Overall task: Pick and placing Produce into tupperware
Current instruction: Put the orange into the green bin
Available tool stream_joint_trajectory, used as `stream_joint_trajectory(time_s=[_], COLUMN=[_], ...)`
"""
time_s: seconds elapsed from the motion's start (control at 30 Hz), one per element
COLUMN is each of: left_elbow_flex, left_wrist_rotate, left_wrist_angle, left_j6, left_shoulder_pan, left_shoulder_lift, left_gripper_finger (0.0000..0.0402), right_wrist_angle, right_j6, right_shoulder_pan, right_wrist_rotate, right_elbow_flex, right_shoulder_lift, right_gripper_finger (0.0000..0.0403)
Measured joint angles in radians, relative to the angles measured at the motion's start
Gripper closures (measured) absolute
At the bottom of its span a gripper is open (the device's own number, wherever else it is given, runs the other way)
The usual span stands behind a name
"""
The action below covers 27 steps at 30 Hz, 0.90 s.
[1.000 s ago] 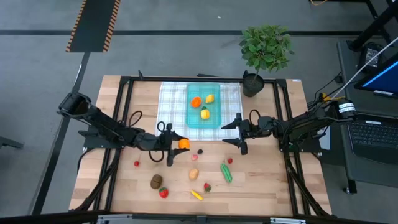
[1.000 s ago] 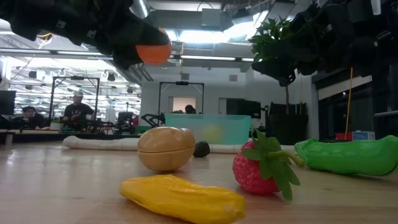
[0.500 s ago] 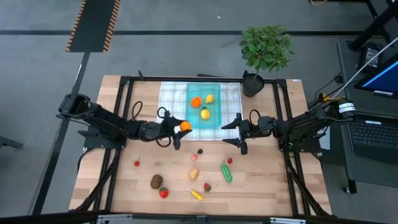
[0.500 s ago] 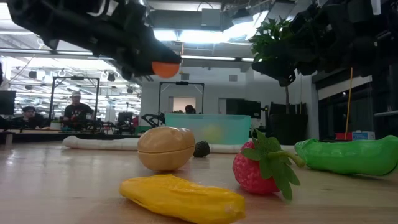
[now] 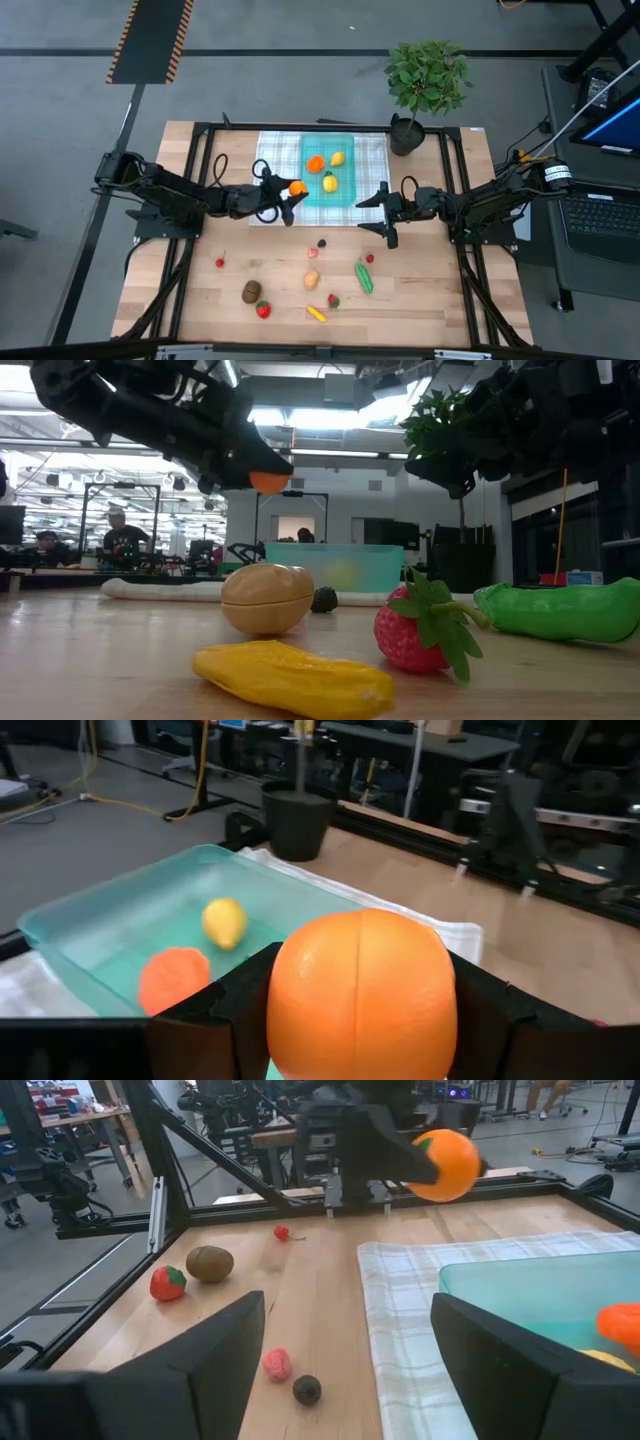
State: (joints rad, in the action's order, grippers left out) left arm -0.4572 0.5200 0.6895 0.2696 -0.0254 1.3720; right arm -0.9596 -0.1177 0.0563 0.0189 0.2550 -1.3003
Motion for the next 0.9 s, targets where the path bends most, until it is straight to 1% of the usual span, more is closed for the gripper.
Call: stream_joint_trajectory(time_s=[0.13,0.3,0.43,0.63,0.73,0.9], left_elbow_flex=[-0.001,-0.035,-0.098,-0.257,-0.346,-0.484], left_wrist_rotate=[-0.055,-0.201,-0.244,-0.339,-0.354,-0.369], left_wrist_angle=[0.000,-0.008,-0.051,-0.345,-0.504,-0.714], left_j6=[-0.015,-0.028,-0.089,-0.108,-0.151,-0.203], left_shoulder_pan=[0.066,0.153,0.197,0.256,0.269,0.280], left_shoulder_lift=[0.000,0.025,0.077,0.144,0.167,0.180], left_gripper_finger=[0.0197,0.0197,0.0197,0.0196,0.0196,0.0196], right_wrist_angle=[0.000,0.000,-0.002,-0.006,-0.007,-0.001], right_j6=[0.023,0.025,0.025,0.021,0.022,0.037], right_shoulder_pan=[0.000,0.000,-0.001,-0.001,-0.001,-0.001], right_wrist_rotate=[-0.001,-0.065,-0.079,-0.079,-0.079,-0.079], right_elbow_flex=[0.000,0.000,0.000,0.000,0.000,0.000], right_shoulder_lift=[0.000,0.000,0.000,0.000,0.000,0.000], right_gripper_finger=[0.0115,0.0115,0.0115,0.0115,0.0115,0.0115])
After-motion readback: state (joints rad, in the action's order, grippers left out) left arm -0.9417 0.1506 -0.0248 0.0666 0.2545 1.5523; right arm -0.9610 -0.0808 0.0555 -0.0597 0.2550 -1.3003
